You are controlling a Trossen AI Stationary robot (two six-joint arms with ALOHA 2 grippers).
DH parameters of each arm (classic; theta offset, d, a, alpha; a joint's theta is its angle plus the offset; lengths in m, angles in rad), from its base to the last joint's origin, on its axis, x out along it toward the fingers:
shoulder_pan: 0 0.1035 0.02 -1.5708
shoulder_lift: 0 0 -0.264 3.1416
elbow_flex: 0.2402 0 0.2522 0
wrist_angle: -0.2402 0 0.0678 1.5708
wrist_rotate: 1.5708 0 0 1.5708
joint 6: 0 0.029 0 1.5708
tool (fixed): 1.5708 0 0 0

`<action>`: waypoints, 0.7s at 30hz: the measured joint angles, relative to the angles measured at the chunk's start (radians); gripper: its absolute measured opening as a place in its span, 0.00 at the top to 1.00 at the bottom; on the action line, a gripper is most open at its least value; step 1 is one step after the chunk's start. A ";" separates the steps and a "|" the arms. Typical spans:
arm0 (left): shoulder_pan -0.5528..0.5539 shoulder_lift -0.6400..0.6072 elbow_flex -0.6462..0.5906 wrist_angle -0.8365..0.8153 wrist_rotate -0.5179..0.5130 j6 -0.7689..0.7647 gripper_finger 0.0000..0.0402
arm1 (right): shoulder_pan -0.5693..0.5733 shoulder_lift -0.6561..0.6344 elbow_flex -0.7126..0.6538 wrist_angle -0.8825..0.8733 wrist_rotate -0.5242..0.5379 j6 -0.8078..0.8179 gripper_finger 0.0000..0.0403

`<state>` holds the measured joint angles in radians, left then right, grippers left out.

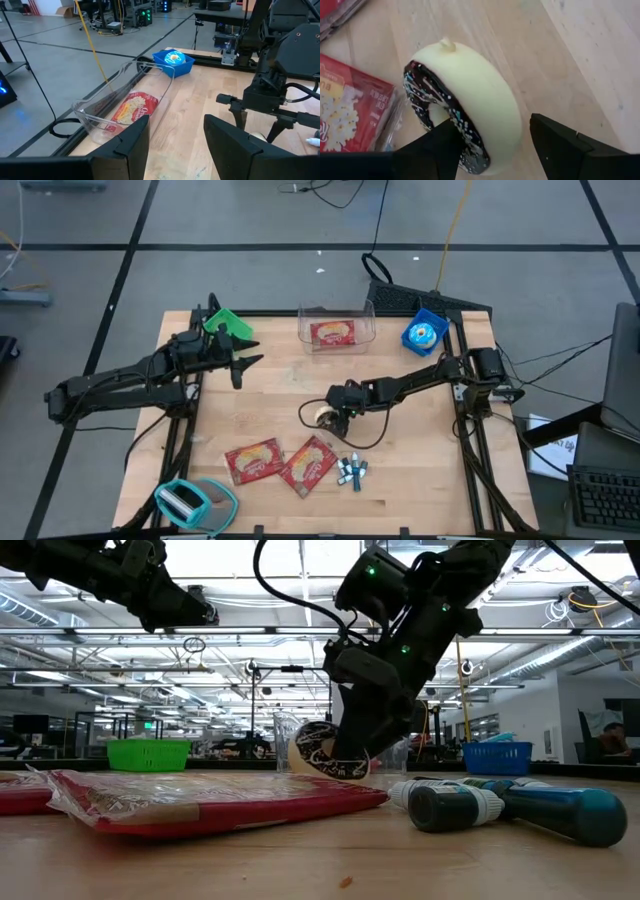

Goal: Pick & Place Food Item
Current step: Put the black donut into the blue bin

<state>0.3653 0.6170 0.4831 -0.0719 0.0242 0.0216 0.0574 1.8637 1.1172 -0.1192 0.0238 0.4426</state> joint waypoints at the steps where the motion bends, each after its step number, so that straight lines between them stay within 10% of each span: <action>1: 0.000 0.000 0.000 0.000 0.000 0.000 0.54 | 0.000 0.000 0.000 0.000 0.000 -0.015 0.47; 21: 0.000 0.000 0.000 0.000 0.000 0.000 0.54 | 0.041 0.001 -0.002 0.037 -0.092 -0.245 0.47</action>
<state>0.3653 0.6170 0.4831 -0.0719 0.0242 0.0216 0.0981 1.8651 1.1152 -0.0823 -0.0681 0.1971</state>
